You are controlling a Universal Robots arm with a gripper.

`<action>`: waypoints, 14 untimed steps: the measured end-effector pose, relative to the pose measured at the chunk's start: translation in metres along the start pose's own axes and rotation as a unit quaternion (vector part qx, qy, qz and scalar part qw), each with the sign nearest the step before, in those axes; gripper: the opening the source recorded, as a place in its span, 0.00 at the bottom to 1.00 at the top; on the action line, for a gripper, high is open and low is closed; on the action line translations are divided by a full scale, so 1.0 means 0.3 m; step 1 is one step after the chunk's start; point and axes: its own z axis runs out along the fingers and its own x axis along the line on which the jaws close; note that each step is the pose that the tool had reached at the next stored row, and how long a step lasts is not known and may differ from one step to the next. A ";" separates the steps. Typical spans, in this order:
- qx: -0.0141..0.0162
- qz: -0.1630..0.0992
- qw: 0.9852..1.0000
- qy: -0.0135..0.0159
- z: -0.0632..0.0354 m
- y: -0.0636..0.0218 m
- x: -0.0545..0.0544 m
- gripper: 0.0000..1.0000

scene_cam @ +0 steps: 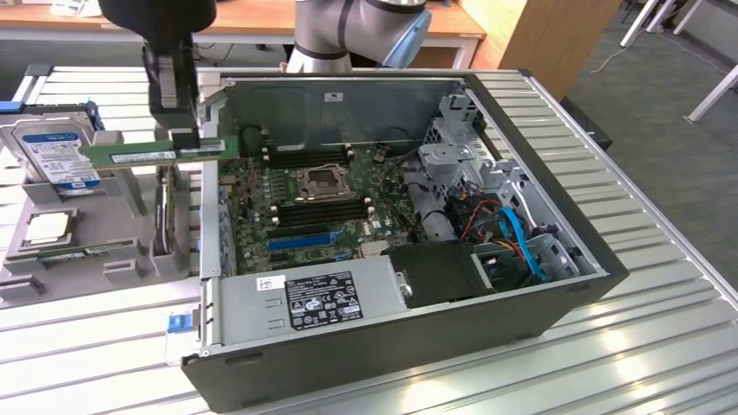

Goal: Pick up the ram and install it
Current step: 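Pick up the ram and move it above insertion slot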

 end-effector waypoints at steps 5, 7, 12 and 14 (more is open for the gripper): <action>0.000 0.000 1.000 0.000 -0.002 -0.038 0.001 0.11; 0.000 0.000 1.000 0.000 -0.003 -0.053 0.002 0.11; 0.000 0.000 1.000 0.000 -0.005 -0.092 0.003 0.11; 0.000 0.000 1.000 0.000 -0.005 -0.107 0.004 0.11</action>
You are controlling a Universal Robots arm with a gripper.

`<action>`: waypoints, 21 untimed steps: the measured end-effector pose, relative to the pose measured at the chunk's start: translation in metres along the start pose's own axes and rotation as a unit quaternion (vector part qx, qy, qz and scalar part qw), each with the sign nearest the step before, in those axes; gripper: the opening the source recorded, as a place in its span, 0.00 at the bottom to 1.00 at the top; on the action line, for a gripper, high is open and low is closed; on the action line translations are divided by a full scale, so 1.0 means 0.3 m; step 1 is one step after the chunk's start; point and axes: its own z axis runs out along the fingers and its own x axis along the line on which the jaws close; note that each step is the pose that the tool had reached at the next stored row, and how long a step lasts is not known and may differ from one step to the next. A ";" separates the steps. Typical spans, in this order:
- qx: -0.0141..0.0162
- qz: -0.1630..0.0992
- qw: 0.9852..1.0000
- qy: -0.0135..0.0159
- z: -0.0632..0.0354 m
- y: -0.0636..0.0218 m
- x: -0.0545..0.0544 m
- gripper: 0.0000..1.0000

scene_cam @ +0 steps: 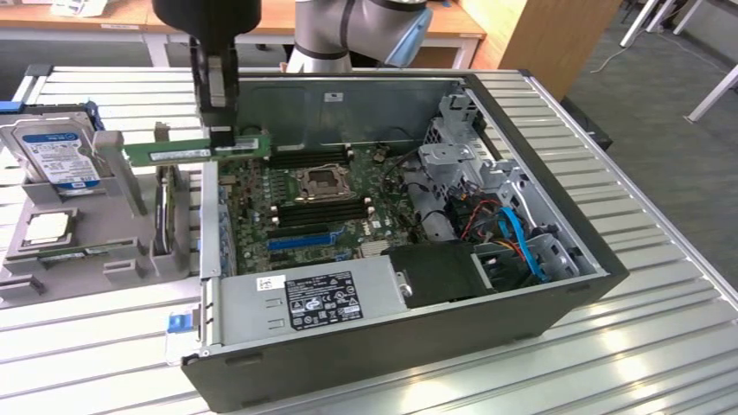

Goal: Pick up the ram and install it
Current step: 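Pick up the ram and move it above insertion slot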

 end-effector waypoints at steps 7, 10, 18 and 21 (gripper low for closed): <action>0.000 0.000 1.000 0.000 -0.003 -0.053 0.002 0.11; 0.000 0.000 1.000 0.000 -0.004 -0.078 0.004 0.11; -0.001 0.000 1.000 0.000 -0.008 -0.143 0.010 0.11; -0.001 0.000 1.000 0.000 -0.009 -0.166 0.011 0.11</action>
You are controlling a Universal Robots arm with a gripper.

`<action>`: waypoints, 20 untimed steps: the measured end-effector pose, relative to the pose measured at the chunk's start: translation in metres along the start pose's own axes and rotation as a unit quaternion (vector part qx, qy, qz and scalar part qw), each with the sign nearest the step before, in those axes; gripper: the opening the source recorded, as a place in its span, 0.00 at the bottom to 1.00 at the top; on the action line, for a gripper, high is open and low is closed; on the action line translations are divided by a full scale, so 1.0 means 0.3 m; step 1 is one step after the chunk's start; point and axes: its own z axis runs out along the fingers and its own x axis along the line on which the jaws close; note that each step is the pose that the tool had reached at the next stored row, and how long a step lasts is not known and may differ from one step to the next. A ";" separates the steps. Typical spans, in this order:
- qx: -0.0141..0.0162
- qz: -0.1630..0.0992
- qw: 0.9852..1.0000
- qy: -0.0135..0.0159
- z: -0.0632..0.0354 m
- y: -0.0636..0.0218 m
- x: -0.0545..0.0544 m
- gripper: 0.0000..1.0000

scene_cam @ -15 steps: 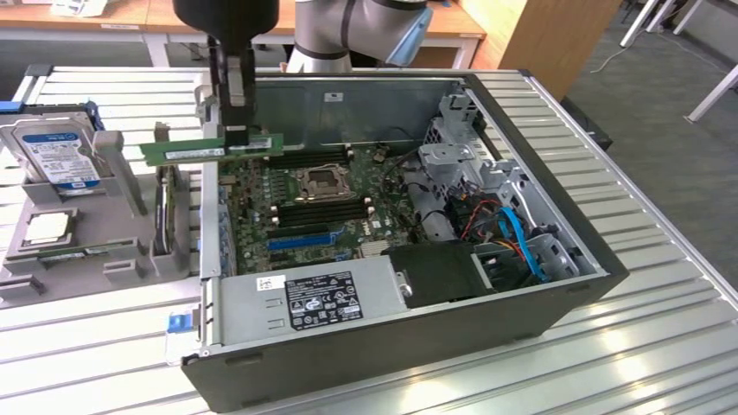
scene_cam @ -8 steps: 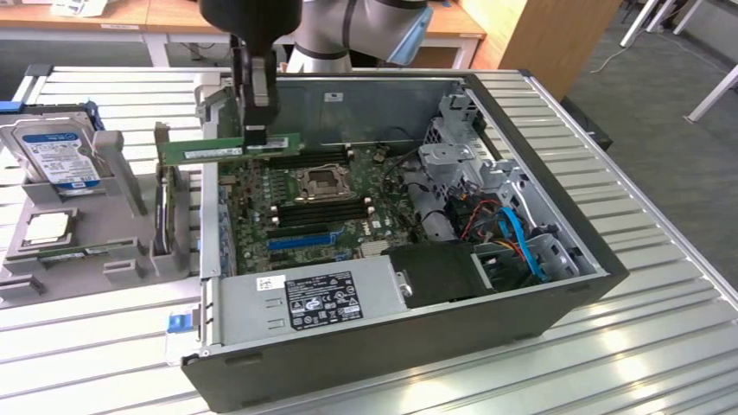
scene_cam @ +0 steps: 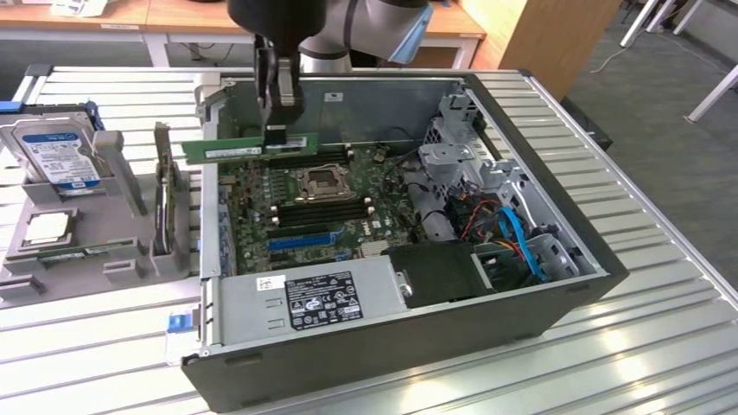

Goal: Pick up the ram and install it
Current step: 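Pick up the ram and move it above insertion slot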

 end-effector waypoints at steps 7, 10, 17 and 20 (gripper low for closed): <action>0.000 0.000 1.000 0.000 -0.003 -0.055 0.004 0.11; -0.001 0.000 1.000 0.000 -0.005 -0.083 0.006 0.11; -0.002 0.000 1.000 0.000 -0.008 -0.146 0.012 0.11; -0.003 0.000 1.000 0.000 -0.009 -0.171 0.015 0.11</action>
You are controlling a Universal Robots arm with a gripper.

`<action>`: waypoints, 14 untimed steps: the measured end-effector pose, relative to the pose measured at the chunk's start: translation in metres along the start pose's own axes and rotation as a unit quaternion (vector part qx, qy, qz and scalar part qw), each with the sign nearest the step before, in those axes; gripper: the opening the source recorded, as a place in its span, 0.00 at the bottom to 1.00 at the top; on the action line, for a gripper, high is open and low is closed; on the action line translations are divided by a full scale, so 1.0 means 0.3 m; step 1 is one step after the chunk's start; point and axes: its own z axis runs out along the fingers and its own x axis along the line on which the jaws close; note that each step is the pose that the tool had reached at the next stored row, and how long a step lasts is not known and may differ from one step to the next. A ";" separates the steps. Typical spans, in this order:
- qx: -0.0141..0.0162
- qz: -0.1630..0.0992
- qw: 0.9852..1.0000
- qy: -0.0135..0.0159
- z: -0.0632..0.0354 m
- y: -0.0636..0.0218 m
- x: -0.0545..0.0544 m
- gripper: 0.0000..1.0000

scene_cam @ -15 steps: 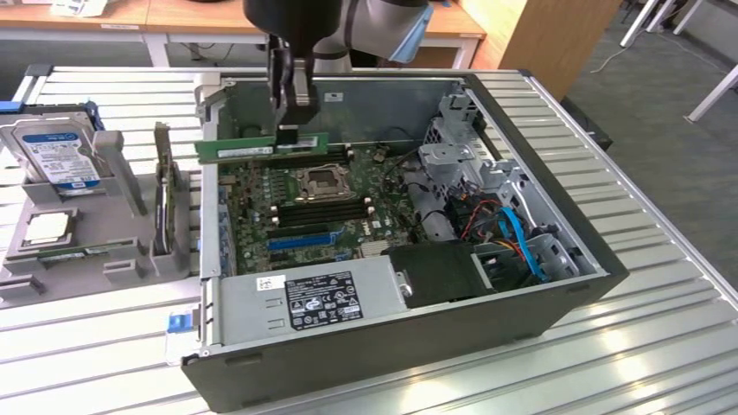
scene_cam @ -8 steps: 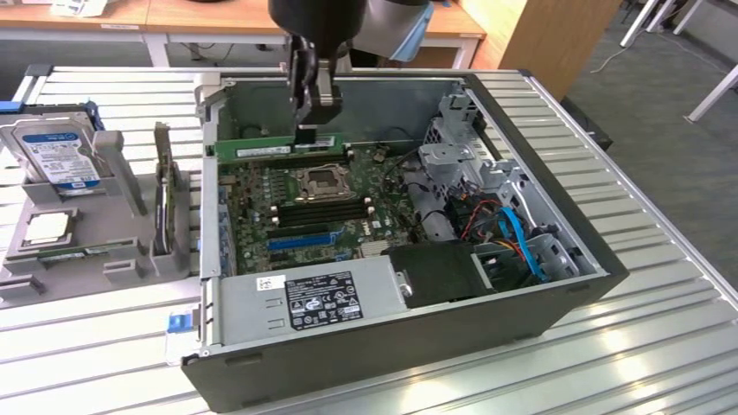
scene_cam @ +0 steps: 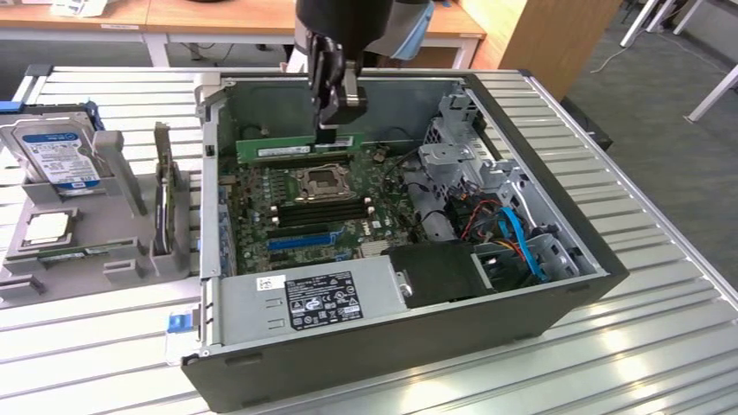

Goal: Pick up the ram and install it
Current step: 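Pick up the ram and move it above insertion slot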

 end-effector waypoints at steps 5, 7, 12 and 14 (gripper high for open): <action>-0.001 0.000 1.000 0.000 -0.003 -0.043 0.007 0.11; -0.002 0.000 1.000 0.000 -0.004 -0.058 0.009 0.11; -0.002 0.000 1.000 0.000 -0.005 -0.084 0.013 0.11; -0.002 0.000 1.000 0.000 -0.005 -0.084 0.013 0.11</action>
